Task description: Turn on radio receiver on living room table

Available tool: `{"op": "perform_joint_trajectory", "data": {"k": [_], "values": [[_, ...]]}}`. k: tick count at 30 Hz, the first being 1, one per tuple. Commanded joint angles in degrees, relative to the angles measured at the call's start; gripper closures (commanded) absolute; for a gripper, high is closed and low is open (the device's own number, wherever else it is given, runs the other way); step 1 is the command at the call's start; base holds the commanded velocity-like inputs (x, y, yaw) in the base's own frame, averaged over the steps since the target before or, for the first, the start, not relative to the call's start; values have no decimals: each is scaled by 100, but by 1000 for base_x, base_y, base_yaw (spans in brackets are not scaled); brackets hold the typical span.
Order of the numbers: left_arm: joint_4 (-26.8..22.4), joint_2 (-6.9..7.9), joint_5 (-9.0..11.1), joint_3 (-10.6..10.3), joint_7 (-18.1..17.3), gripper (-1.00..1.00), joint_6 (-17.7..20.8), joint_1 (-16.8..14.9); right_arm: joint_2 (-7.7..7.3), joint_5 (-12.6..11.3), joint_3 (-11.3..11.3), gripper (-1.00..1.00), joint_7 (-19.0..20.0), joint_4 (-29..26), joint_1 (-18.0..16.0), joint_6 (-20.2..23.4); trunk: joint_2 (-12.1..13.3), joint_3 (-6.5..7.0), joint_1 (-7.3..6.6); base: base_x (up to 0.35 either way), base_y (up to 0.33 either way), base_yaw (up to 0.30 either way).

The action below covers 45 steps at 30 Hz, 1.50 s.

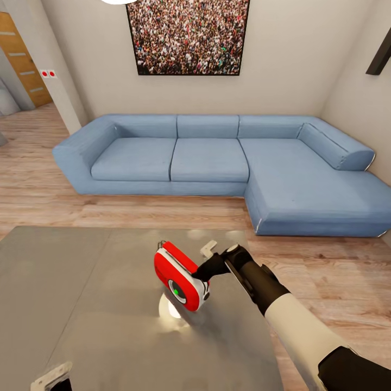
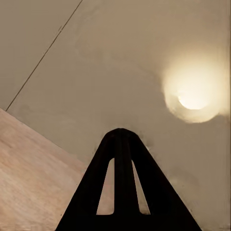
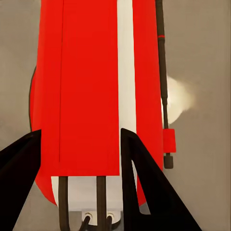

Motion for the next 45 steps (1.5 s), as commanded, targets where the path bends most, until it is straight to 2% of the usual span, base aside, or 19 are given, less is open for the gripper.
{"op": "perform_joint_trajectory", "data": {"k": [1, 7, 14, 21, 26, 27, 37, 45], "values": [[33, -33, 0, 10, -3, 100, -10, 33, 33, -31, -2, 100, -3, 16, -33, 2, 0, 0, 0, 0, 0, 0], [154, -225, 16, 44, -19, 100, -9, 92, 209, -5, -8, 100, -42, 43, -226, -19, 0, 0, 0, 0, 0, 0], [160, -229, 19, 48, -9, 100, -1, 93, 211, 89, -15, 100, -36, 71, -448, 15, 0, 0, 0, 0, 0, 0], [160, -226, 25, 57, -8, 100, -1, 94, 198, 184, -23, 100, 25, 116, -448, 34, 0, 0, 0, 0, 0, 0], [160, -229, 25, 53, 0, 100, -8, 94, 197, 251, -19, 100, 34, 175, -448, 34, -201, -90, 110, 0, 0, 0], [160, -231, 25, 51, 0, 100, -8, 94, 196, -125, -18, 100, 35, 206, -448, 33, -241, -108, 132, 0, 0, 0], [160, -234, 25, 47, 1, 100, -10, 94, 196, -136, -21, 100, 56, 467, -448, 24, -281, -126, 154, 0, 0, 0], [160, -232, 25, 48, 1, 100, -10, 94, 200, -129, -25, 100, 351, 543, -448, 23, -321, -144, 176, 0, 0, 0]]}}
